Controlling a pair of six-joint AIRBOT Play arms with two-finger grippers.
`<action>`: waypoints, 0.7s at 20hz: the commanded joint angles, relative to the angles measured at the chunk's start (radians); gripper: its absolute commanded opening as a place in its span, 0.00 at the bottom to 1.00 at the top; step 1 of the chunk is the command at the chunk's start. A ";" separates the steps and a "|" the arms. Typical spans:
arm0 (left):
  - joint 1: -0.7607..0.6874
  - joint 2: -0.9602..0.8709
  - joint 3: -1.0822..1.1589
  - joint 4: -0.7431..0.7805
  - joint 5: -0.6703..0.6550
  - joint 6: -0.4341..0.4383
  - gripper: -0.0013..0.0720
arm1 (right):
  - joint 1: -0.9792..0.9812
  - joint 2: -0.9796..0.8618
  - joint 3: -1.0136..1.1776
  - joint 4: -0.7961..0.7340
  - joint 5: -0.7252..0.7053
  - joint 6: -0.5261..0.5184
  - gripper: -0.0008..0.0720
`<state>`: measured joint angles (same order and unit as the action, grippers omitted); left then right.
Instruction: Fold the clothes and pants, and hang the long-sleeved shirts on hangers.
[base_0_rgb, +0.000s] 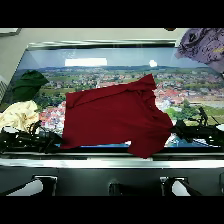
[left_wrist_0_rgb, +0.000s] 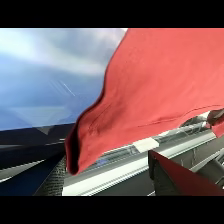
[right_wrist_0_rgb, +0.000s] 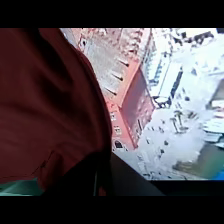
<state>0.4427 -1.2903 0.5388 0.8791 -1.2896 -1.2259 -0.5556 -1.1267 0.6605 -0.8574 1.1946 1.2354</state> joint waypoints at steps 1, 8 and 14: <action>-0.030 -0.004 0.000 0.003 0.056 -0.016 0.73 | -0.001 0.001 0.001 0.001 0.003 0.000 0.05; -0.089 -0.015 0.000 0.003 0.064 -0.023 0.37 | -0.001 0.001 0.001 0.001 0.005 0.000 0.05; -0.089 -0.011 0.006 -0.029 0.068 0.013 0.04 | 0.000 0.001 0.001 0.053 0.037 -0.061 0.05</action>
<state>0.3557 -1.3045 0.5400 0.8806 -1.2079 -1.2339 -0.5560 -1.1267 0.6605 -0.8429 1.2144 1.2186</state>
